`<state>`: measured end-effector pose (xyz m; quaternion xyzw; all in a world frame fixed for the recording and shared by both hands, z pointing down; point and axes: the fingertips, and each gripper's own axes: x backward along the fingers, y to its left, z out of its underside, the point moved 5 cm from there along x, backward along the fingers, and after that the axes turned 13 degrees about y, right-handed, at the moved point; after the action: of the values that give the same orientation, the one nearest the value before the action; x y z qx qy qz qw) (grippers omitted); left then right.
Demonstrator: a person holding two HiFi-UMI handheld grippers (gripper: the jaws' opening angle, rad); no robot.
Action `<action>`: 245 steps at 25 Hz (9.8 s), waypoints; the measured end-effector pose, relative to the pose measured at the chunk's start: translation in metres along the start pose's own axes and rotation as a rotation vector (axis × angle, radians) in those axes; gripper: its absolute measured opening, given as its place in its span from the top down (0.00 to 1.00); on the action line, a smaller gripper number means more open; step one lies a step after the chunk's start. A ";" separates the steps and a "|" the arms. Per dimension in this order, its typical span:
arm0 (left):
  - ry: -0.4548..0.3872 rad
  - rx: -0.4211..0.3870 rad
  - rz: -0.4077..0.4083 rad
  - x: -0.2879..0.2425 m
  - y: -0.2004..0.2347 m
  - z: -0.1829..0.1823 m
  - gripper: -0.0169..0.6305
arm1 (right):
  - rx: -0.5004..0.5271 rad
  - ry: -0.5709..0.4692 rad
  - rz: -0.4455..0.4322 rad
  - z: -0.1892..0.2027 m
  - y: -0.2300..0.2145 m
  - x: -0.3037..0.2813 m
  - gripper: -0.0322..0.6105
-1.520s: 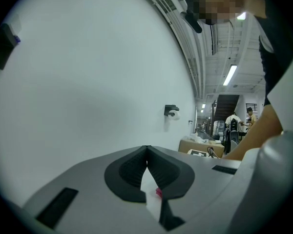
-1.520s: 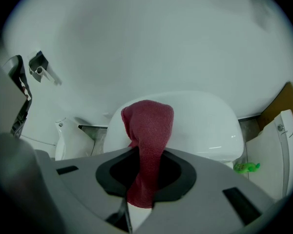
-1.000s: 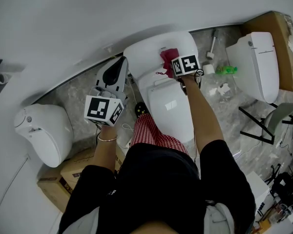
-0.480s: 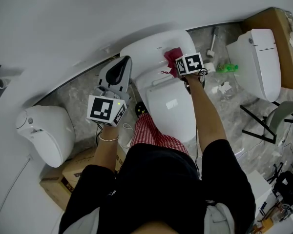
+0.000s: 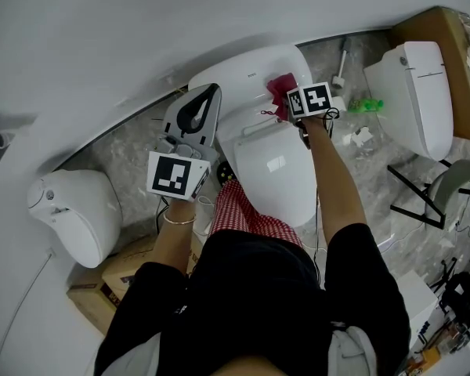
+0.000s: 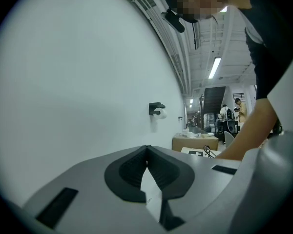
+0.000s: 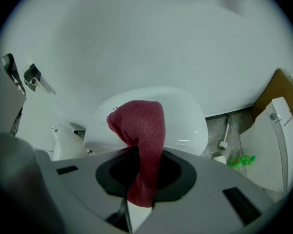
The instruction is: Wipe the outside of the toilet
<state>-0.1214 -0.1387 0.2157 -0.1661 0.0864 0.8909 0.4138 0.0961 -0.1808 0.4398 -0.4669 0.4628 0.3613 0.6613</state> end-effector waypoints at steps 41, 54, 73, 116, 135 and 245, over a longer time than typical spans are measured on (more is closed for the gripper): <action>0.012 0.024 -0.020 0.009 -0.001 0.011 0.97 | -0.176 -0.082 0.149 0.036 -0.102 0.029 0.82; -0.015 0.018 -0.061 0.038 -0.029 0.013 0.97 | -0.080 -0.301 0.222 0.062 -0.085 0.063 0.82; -0.077 0.042 -0.176 0.094 -0.090 0.019 0.97 | 0.103 -0.570 0.154 0.112 -0.016 0.107 0.82; -0.034 0.175 -0.301 0.099 -0.011 0.178 0.97 | 0.493 -0.666 -0.088 0.097 0.177 -0.071 0.82; 0.001 0.193 -0.340 0.081 -0.013 0.226 0.97 | 0.531 -0.738 -0.132 0.072 0.181 -0.123 0.82; 0.059 0.224 -0.183 -0.028 -0.059 0.228 0.97 | -0.044 -0.868 0.218 0.093 -0.103 -0.047 0.82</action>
<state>-0.1105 -0.0539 0.4366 -0.1524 0.1821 0.8289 0.5066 0.2008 -0.1252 0.5260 -0.2342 0.1812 0.6011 0.7423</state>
